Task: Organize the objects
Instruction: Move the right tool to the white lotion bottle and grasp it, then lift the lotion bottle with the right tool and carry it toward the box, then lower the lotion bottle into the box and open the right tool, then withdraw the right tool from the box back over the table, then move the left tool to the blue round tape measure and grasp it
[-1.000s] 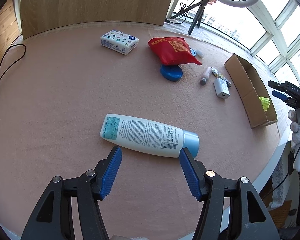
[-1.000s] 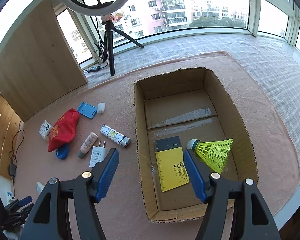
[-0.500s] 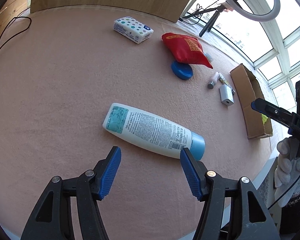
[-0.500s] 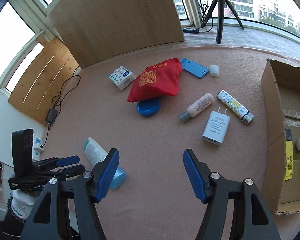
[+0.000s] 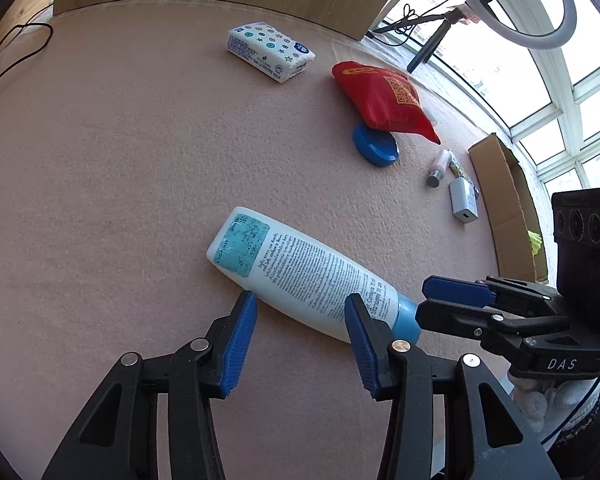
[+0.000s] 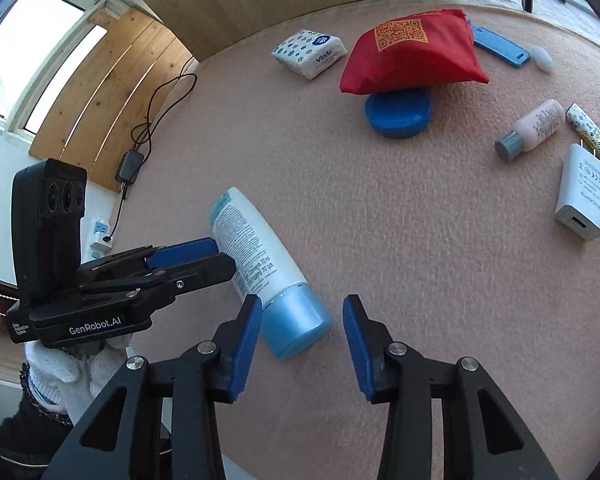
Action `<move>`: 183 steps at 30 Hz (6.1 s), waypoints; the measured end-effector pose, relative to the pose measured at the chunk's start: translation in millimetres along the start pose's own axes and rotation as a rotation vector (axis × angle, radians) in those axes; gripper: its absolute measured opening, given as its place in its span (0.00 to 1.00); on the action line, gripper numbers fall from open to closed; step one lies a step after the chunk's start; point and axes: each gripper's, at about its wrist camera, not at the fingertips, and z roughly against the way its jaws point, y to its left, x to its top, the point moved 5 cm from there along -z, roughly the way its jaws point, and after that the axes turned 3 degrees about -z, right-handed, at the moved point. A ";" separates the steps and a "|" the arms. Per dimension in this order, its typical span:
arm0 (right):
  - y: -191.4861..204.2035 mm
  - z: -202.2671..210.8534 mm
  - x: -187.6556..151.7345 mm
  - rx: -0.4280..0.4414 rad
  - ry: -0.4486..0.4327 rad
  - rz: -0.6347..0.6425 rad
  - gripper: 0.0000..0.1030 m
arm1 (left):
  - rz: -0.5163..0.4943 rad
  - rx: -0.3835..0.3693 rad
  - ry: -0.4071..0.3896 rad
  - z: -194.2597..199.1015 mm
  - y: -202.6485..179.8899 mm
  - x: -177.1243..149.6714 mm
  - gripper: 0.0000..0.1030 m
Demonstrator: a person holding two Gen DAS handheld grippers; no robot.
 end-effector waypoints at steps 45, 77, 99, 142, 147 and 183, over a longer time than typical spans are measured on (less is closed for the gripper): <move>18.1 -35.5 23.3 -0.001 0.108 0.022 0.47 | -0.055 -0.072 0.020 -17.1 -34.8 -18.5 0.52; -69.1 112.9 13.2 -0.076 -0.167 -0.137 0.39 | -0.283 -0.153 -0.038 -19.4 -196.1 30.0 0.47; -202.4 220.1 -18.0 -0.176 -0.307 -0.321 0.39 | -0.496 -0.269 0.032 -88.4 -378.5 41.2 0.47; -148.0 189.0 9.5 -0.171 -0.342 -0.291 0.48 | -0.341 -0.022 -0.059 -19.6 -200.1 41.9 0.64; -124.6 170.8 10.4 -0.169 -0.328 -0.251 0.48 | -0.308 0.005 -0.060 -16.0 -166.0 44.1 0.63; -101.7 136.6 -1.3 -0.170 -0.274 -0.239 0.47 | -0.152 0.175 -0.119 -83.3 -100.3 124.1 0.61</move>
